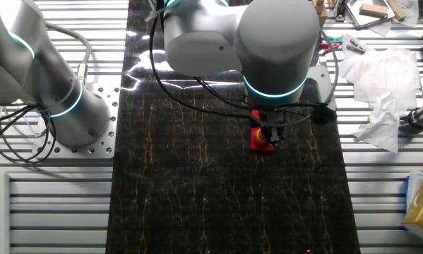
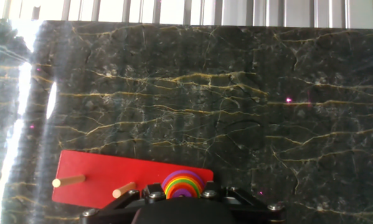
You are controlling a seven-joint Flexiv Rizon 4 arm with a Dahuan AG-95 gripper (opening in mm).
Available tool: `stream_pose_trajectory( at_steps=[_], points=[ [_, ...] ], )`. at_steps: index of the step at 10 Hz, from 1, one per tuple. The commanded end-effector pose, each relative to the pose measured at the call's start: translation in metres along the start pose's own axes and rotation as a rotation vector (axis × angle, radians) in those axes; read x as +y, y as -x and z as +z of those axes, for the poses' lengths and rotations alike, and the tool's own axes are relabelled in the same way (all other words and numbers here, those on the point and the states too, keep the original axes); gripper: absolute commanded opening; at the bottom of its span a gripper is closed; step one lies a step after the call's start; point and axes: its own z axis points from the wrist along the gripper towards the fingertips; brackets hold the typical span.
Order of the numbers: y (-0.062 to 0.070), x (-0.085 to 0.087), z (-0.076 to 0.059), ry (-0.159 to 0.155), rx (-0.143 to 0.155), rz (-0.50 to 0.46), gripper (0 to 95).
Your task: Take out one Hanoi block and throw it aside
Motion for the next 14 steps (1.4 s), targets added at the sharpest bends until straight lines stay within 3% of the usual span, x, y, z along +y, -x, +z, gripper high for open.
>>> stream_pose_trajectory(
  at_steps=[1,14],
  points=[
    [-0.0002,-0.0005,-0.0003,-0.001,-0.005,0.003,19.0],
    [0.0004,-0.0006,0.0018,0.005,-0.013,-0.003,19.0]
  ],
)
